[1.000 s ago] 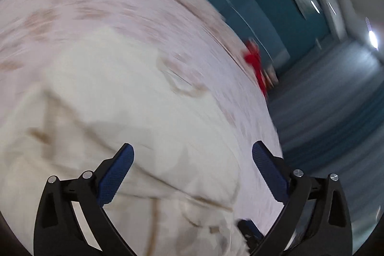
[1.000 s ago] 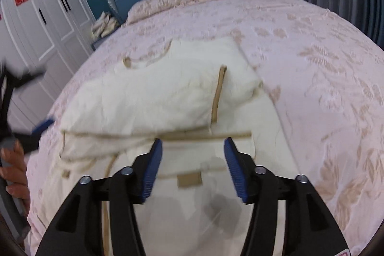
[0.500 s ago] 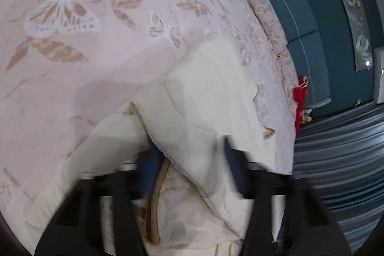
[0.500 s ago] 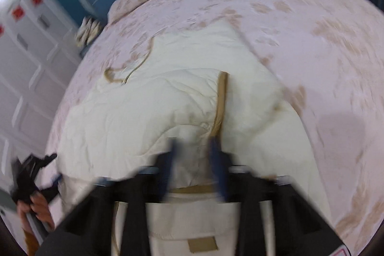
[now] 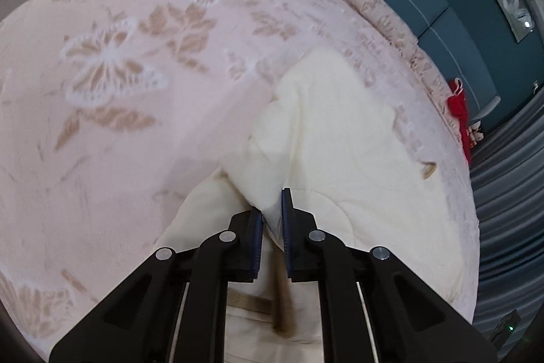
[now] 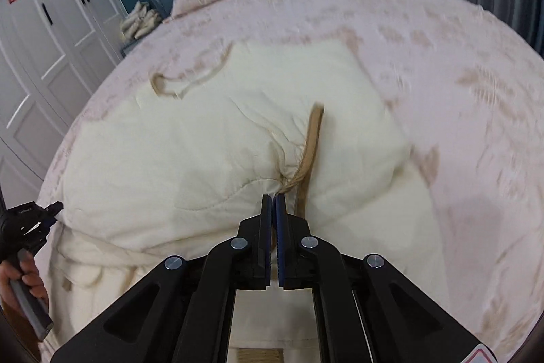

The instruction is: Fold large clothes

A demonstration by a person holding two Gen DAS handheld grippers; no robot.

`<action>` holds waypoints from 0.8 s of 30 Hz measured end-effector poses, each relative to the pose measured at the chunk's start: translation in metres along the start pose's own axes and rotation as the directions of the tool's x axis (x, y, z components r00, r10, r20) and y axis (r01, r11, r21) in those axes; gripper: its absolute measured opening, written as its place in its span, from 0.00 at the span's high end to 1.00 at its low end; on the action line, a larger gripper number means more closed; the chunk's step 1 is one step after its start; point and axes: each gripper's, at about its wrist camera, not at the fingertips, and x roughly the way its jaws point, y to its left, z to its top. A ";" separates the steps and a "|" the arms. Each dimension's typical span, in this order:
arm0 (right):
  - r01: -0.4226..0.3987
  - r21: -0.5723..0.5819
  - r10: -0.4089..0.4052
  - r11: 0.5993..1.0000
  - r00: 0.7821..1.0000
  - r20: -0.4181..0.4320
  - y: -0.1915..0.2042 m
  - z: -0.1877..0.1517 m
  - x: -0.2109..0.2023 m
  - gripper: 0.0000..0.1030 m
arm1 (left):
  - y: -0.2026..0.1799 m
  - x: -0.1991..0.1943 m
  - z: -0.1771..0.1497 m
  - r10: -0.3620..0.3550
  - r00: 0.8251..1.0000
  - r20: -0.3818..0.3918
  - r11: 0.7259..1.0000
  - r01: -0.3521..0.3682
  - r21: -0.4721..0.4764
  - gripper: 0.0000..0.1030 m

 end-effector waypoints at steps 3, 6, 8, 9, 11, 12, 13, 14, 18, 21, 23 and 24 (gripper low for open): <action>0.012 -0.003 -0.012 1.000 1.000 -0.022 -0.005 -0.009 0.013 0.98 | 0.002 0.005 -0.006 0.014 1.000 0.002 0.999 -0.014 0.033 0.90; 0.013 0.002 -0.013 1.000 0.999 -0.036 -0.008 -0.011 0.019 0.98 | 0.000 0.008 -0.015 0.036 0.999 0.023 0.995 -0.038 0.087 0.87; 0.019 0.009 -0.018 1.000 0.999 -0.040 -0.009 -0.009 0.016 0.98 | -0.004 0.003 -0.016 0.052 0.998 0.035 0.992 -0.056 0.117 0.86; 0.029 0.016 -0.028 0.999 0.999 -0.040 -0.009 -0.009 0.010 0.97 | -0.006 -0.002 -0.016 0.060 0.997 0.040 0.990 -0.064 0.129 0.83; 0.073 0.020 -0.073 0.997 0.997 -0.017 -0.008 -0.011 -0.012 0.89 | -0.011 -0.026 -0.014 0.073 0.995 0.065 0.983 -0.083 0.163 0.80; 0.092 0.020 -0.092 0.996 0.996 0.016 -0.008 -0.011 -0.027 0.87 | -0.014 -0.047 -0.013 0.082 0.991 0.108 0.976 -0.102 0.190 0.79; 0.093 0.022 -0.094 0.995 0.995 0.043 -0.007 -0.009 -0.038 0.87 | -0.017 -0.060 -0.012 0.089 0.986 0.141 0.970 -0.117 0.212 0.79; 0.095 0.024 -0.097 0.995 0.991 0.090 -0.005 -0.008 -0.055 0.87 | -0.020 -0.074 -0.011 0.095 0.979 0.181 0.963 -0.137 0.234 0.79; 0.034 -0.037 -0.029 0.999 0.990 0.140 0.029 0.010 -0.069 0.86 | -0.057 -0.092 0.005 0.052 0.970 0.238 0.945 -0.125 0.303 0.78; -0.016 -0.112 0.028 0.994 0.993 0.114 0.061 0.013 -0.049 0.89 | -0.084 -0.069 0.006 0.012 0.981 0.196 0.935 -0.080 0.345 0.78; -0.035 -0.133 0.046 0.991 0.996 0.079 0.072 0.012 -0.032 0.89 | -0.099 -0.041 -0.002 0.028 0.986 0.163 0.916 -0.090 0.390 0.78; -0.045 -0.137 0.053 0.990 0.997 0.055 0.076 0.010 -0.022 0.90 | -0.103 -0.033 -0.006 0.032 0.987 0.155 0.911 -0.092 0.401 0.78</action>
